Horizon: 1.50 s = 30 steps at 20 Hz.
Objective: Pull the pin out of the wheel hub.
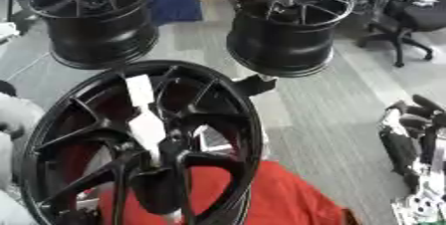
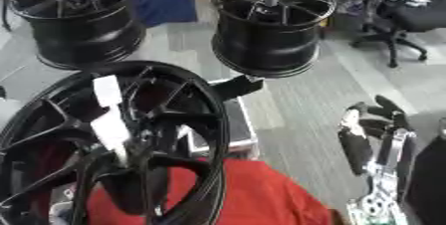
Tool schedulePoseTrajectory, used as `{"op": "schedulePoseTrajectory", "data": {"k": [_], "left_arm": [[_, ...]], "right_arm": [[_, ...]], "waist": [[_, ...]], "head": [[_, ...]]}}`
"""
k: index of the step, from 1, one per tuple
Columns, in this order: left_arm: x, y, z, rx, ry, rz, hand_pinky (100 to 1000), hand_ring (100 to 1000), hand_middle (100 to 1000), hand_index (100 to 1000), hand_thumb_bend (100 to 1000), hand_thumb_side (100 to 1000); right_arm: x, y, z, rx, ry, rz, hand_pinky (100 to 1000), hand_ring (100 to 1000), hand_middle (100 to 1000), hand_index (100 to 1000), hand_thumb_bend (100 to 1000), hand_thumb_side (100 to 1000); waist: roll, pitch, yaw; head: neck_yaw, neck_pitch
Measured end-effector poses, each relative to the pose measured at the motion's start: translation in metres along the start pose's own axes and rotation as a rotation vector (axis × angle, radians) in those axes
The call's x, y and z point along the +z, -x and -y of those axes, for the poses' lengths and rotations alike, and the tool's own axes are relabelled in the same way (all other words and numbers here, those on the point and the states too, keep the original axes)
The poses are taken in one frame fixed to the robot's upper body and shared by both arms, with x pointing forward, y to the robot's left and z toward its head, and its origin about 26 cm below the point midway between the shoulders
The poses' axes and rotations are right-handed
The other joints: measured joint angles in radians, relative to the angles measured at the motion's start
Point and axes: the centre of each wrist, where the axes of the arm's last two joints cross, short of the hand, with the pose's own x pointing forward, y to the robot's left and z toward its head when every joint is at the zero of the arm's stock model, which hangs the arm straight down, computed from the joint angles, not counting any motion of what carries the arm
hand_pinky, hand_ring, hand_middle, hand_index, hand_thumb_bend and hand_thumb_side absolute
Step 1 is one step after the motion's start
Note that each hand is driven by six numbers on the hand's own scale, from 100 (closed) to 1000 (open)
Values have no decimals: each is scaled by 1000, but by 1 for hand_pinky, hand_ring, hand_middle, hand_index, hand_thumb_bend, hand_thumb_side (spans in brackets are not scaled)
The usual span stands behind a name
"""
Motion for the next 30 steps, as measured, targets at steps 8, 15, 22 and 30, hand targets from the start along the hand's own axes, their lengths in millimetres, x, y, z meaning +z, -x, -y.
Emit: {"op": "schedulePoseTrajectory", "data": {"k": [8, 15, 22, 30], "left_arm": [[-43, -2, 36, -168, 122, 34, 860, 861, 896, 905, 397, 363], [-57, -11, 47, -232, 186, 57, 831, 828, 866, 907, 396, 354], [-65, -8, 61, -253, 247, 38, 794, 801, 847, 900, 398, 364], [-72, 0, 79, -230, 288, 12, 752, 772, 824, 885, 329, 414]], "right_arm": [[0, 0, 0, 3, -10, 5, 634, 593, 638, 802, 100, 407], [-1, -1, 0, 2, -12, 9, 634, 592, 637, 802, 100, 410], [-1, -1, -1, -1, -13, 11, 634, 592, 637, 802, 100, 408], [-1, -1, -1, -6, -14, 9, 634, 592, 637, 802, 100, 408]], "waist": [[9, -4, -16], [16, -5, -22], [17, -5, -25], [17, -4, -28]], "head": [[4, 0], [7, 0], [7, 0], [7, 0]]}}
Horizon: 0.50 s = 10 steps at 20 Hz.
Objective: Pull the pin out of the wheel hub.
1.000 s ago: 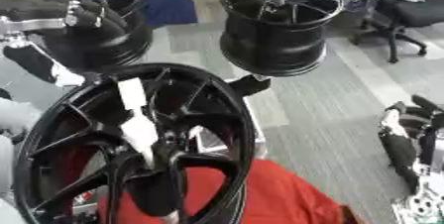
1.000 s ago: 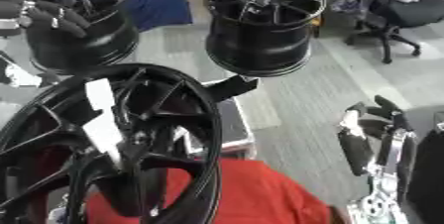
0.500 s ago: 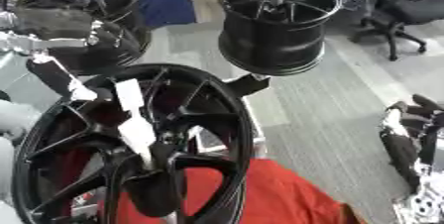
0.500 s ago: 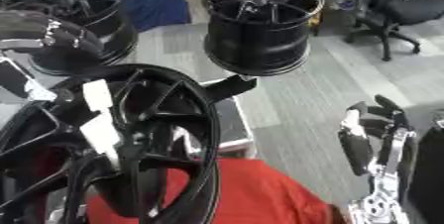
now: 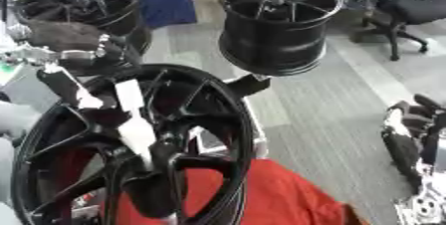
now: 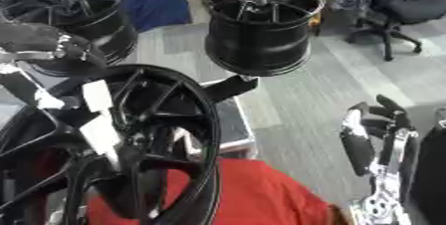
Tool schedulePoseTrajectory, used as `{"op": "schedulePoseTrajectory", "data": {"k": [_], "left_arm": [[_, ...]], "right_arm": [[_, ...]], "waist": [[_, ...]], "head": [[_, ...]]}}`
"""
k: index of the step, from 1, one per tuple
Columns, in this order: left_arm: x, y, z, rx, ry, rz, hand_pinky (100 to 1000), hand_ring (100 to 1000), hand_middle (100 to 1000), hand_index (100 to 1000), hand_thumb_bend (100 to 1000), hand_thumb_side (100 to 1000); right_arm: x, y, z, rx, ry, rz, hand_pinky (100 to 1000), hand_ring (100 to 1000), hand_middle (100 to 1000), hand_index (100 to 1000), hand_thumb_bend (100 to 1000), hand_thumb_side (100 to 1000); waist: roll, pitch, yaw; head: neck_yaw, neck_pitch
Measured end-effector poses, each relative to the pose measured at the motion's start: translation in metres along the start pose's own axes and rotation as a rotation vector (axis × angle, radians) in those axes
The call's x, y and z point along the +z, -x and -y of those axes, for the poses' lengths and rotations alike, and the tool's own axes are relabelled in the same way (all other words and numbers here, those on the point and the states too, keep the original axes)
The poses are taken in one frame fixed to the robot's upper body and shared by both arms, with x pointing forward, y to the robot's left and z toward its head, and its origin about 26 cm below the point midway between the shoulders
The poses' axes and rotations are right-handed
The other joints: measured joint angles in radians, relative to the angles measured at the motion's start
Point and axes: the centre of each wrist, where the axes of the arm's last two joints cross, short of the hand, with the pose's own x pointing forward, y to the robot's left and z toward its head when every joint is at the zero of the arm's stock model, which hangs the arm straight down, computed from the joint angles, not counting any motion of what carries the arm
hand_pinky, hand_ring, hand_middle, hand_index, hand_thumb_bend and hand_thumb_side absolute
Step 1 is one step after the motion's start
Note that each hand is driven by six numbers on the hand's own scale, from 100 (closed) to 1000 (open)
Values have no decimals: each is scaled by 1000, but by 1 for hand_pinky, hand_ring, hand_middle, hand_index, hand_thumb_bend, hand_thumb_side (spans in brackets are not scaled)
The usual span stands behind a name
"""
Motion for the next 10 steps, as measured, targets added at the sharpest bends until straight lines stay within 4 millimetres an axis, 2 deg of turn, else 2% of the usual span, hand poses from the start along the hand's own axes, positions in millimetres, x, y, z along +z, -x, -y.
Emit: {"op": "schedulePoseTrajectory", "data": {"k": [10], "left_arm": [[-15, -1, 15, -2, 60, -6, 696, 724, 785, 870, 315, 452]], "right_arm": [[0, 0, 0, -2, -2, 2, 634, 592, 637, 802, 100, 409]], "waist": [[0, 1, -4]], "head": [[0, 0]]}}
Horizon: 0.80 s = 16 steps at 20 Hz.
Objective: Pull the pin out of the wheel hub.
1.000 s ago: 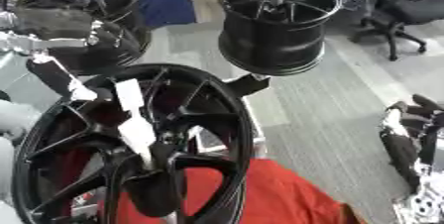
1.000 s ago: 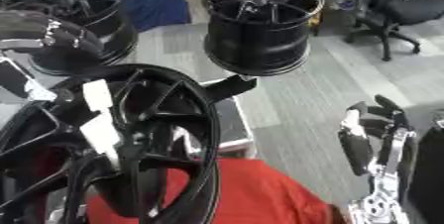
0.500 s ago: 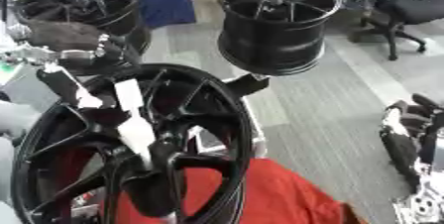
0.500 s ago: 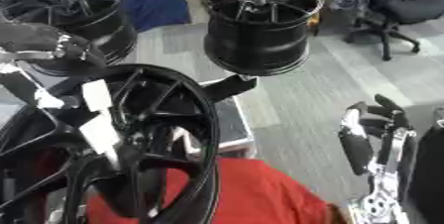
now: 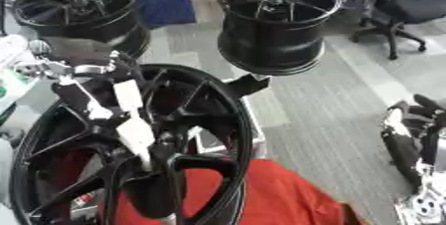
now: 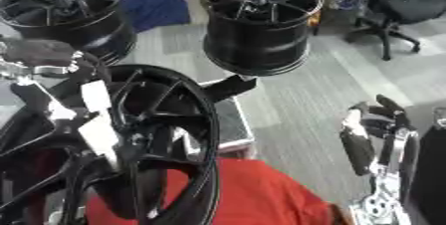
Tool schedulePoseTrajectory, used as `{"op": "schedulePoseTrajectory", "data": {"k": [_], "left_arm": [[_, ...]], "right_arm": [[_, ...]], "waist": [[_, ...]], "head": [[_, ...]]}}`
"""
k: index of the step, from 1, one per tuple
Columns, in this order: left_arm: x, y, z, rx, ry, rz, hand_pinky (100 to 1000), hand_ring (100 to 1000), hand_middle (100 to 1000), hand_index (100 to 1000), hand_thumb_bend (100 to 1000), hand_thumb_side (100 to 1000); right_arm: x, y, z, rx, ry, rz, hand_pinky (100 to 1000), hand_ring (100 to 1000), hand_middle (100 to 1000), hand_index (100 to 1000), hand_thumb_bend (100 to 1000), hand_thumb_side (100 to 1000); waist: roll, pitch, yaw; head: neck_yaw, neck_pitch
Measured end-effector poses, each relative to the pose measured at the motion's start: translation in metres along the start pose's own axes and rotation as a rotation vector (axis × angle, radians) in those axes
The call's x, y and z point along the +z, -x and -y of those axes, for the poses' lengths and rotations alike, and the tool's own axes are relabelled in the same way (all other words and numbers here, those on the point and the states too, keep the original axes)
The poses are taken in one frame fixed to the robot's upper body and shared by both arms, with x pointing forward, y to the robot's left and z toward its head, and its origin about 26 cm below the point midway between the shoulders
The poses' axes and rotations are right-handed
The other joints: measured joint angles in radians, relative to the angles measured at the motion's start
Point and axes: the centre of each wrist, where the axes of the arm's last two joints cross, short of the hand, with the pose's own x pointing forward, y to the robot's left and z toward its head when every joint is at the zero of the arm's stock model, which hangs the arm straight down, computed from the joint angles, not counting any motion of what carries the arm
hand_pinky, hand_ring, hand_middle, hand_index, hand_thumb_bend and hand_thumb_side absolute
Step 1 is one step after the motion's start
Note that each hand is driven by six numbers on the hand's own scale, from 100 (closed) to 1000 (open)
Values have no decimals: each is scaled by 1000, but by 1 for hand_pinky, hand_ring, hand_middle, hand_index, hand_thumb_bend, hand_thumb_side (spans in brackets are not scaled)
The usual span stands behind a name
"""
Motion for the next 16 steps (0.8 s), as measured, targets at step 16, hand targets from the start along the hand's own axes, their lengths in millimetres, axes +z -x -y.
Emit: {"op": "schedulePoseTrajectory", "data": {"k": [16], "left_arm": [[-9, 3, 10, 21, 26, -12, 570, 577, 696, 815, 239, 372]], "right_arm": [[0, 0, 0, -1, 0, 0, 634, 591, 637, 801, 100, 406]], "waist": [[-1, 2, -3]], "head": [[0, 0]]}}
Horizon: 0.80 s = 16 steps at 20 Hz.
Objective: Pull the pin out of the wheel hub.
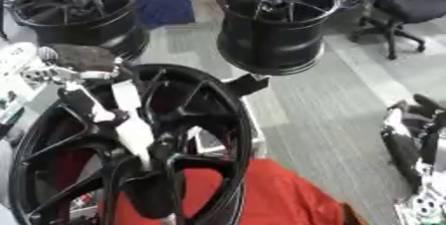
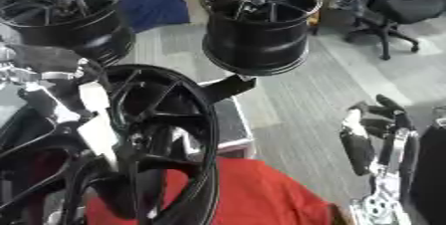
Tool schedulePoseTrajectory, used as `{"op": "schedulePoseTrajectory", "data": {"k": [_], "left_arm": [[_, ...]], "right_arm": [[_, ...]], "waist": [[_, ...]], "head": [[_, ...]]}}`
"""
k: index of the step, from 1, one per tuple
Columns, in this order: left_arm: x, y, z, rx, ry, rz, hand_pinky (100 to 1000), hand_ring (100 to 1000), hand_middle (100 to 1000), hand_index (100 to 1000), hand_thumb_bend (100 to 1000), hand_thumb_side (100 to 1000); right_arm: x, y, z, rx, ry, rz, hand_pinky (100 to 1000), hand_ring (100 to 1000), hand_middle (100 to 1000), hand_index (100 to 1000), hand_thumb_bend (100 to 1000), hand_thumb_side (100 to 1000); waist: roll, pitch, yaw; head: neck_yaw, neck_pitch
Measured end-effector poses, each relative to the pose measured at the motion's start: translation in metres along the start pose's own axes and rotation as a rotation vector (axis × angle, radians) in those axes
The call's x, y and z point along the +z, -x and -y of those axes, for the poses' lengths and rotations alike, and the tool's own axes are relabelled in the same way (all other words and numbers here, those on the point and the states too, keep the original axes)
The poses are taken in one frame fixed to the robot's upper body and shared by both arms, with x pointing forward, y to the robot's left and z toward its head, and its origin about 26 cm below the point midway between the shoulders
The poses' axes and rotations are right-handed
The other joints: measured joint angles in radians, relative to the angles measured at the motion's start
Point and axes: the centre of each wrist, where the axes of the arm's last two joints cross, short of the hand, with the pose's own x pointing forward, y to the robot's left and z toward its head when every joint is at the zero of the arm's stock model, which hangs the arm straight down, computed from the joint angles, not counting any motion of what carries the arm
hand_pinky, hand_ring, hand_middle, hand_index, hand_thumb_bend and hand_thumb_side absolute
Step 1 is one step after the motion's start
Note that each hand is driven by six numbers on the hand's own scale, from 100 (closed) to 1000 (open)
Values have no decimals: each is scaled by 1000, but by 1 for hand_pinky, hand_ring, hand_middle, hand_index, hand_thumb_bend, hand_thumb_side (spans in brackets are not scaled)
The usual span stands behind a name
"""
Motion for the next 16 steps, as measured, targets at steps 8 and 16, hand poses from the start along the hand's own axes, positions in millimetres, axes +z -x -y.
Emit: {"op": "schedulePoseTrajectory", "data": {"k": [8, 16], "left_arm": [[-3, 1, 3, 17, -2, 1, 503, 486, 604, 763, 149, 299], [-3, 0, 0, 55, -43, 33, 456, 412, 486, 688, 100, 271]], "right_arm": [[0, 0, 0, -1, 0, 0, 634, 591, 637, 801, 100, 405], [0, 0, 0, -2, 0, 0, 635, 590, 636, 801, 100, 404]], "waist": [[0, 1, -2], [0, 2, -1]], "head": [[0, 0], [0, 0]]}}
